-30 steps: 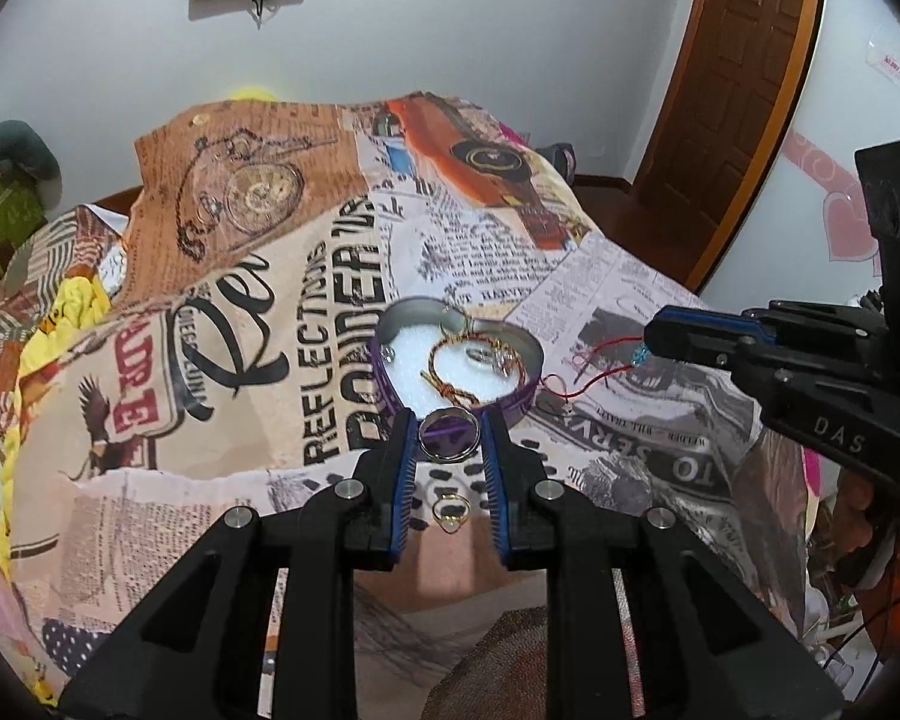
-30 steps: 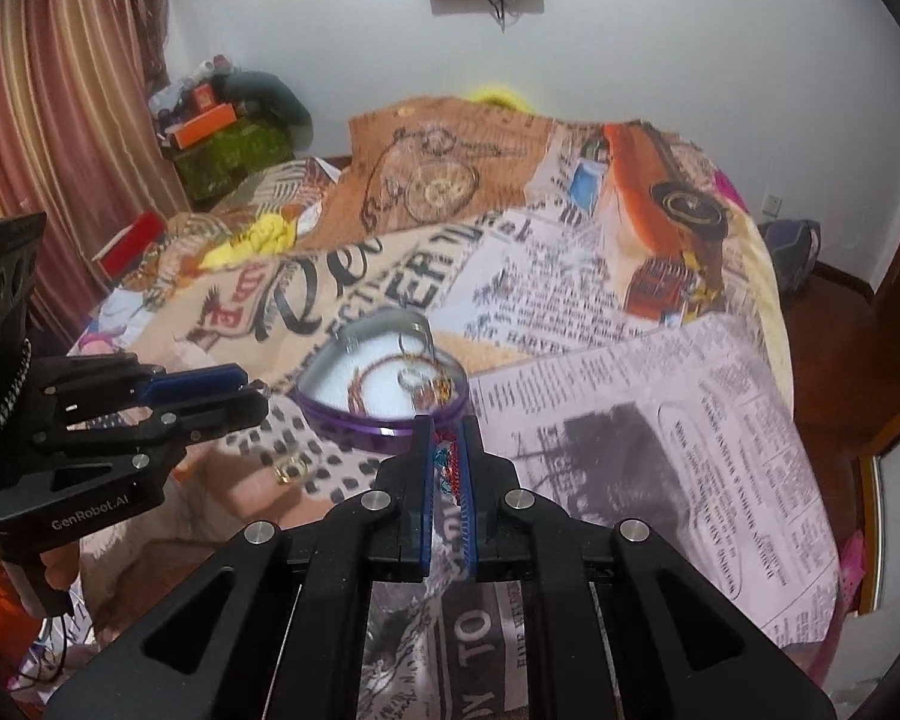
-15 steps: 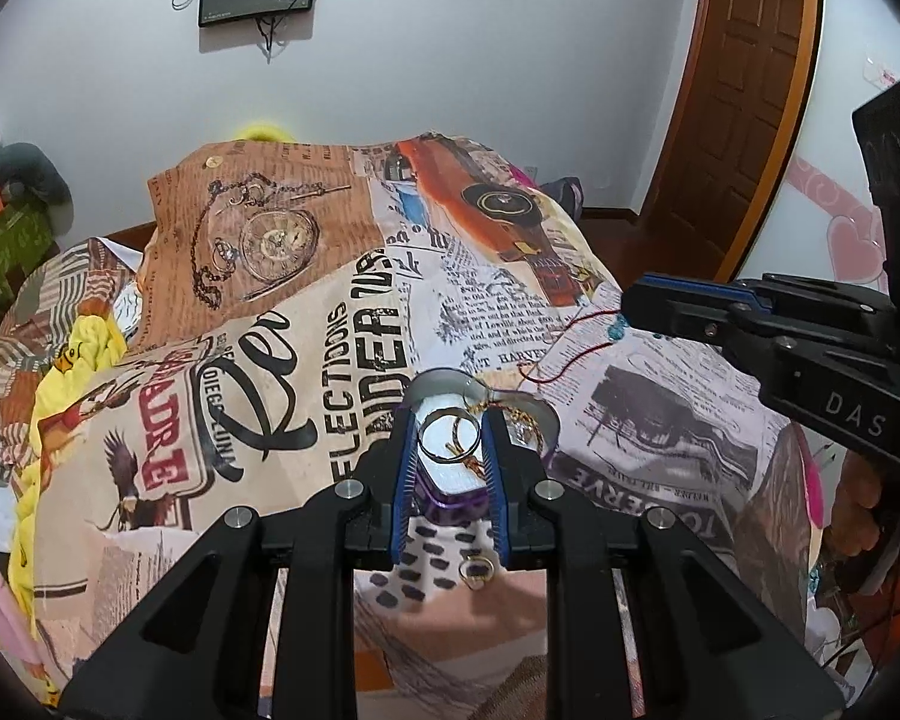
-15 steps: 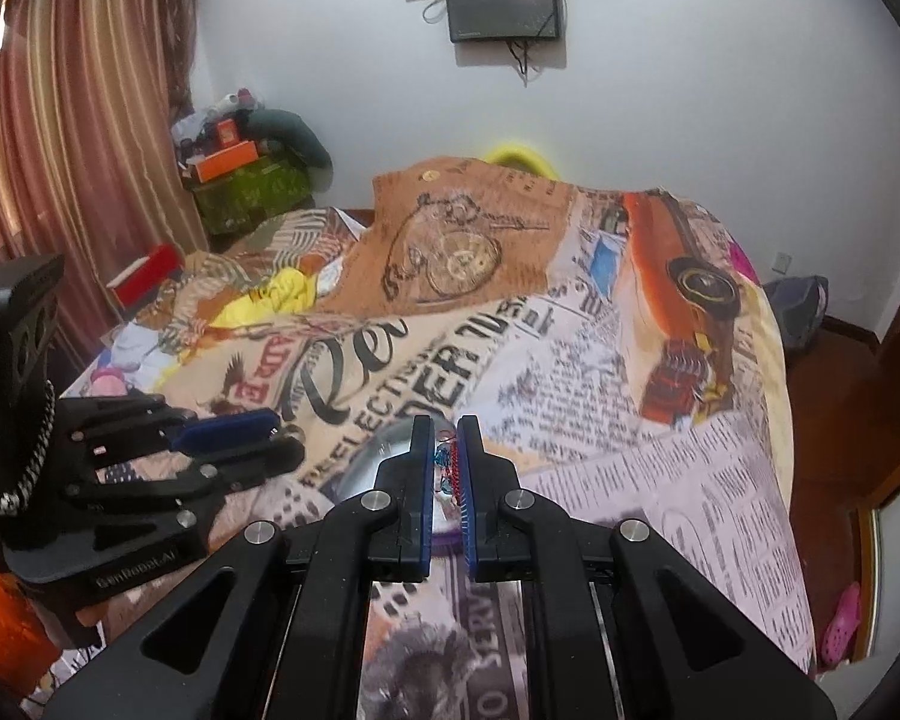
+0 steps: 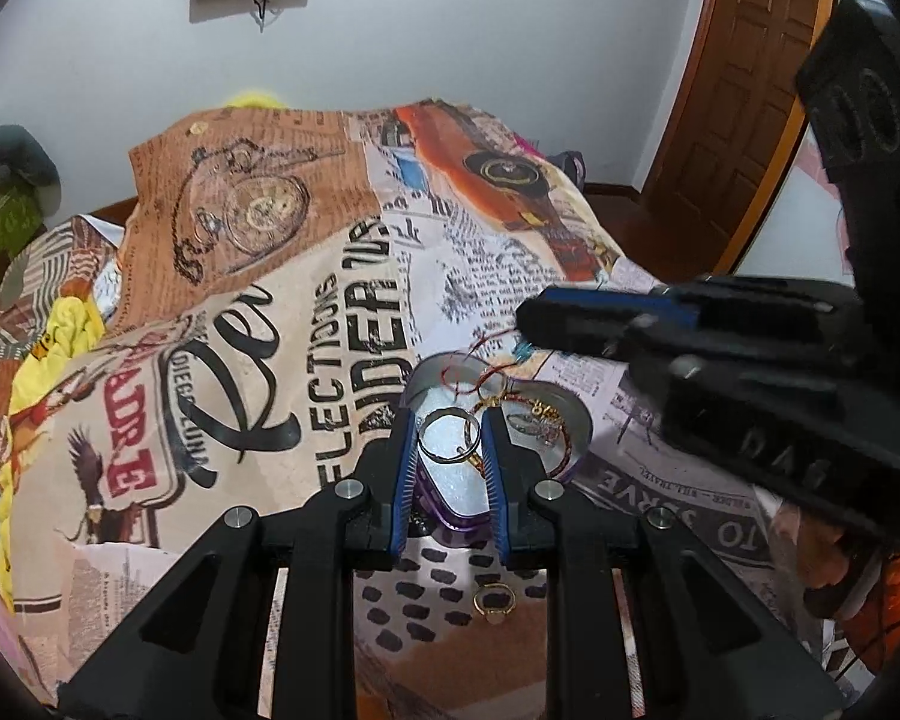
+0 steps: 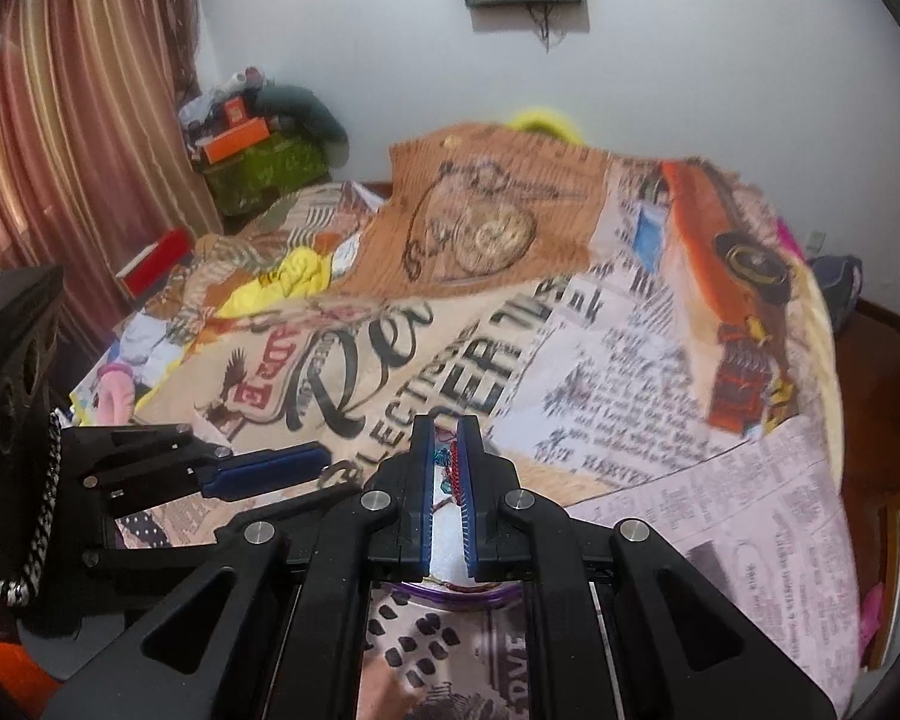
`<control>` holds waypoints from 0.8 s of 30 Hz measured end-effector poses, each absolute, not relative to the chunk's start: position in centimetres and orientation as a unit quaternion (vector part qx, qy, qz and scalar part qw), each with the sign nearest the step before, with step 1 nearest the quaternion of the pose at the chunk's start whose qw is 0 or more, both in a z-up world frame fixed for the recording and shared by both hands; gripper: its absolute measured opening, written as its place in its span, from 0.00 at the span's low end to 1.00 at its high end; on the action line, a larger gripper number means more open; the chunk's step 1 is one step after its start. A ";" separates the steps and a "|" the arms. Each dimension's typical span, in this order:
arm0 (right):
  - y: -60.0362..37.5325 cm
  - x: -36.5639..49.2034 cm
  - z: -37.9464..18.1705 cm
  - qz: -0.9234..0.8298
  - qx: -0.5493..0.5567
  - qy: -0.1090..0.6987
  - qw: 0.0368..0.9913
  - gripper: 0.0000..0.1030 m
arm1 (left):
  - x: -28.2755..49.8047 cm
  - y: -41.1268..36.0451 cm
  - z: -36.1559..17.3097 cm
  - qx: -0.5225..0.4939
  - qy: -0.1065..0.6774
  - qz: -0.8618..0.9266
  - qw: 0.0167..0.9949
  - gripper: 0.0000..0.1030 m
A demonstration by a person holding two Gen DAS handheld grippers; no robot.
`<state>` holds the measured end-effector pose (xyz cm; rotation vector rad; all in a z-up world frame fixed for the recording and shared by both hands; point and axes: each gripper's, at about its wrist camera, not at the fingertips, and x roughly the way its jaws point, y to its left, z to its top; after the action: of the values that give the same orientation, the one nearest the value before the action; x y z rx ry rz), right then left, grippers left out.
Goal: Organize jewelry
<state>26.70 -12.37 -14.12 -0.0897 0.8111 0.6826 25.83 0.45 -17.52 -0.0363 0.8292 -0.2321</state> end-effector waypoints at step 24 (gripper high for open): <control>-14.0 27.0 -17.8 0.337 -0.033 0.472 0.814 0.11 | 25.6 0.6 -19.2 -0.020 0.433 -0.108 0.895 0.20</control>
<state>27.01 -14.00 -17.78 -0.0704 1.0071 0.7187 25.58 0.57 -19.16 -0.0411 0.8973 -0.2231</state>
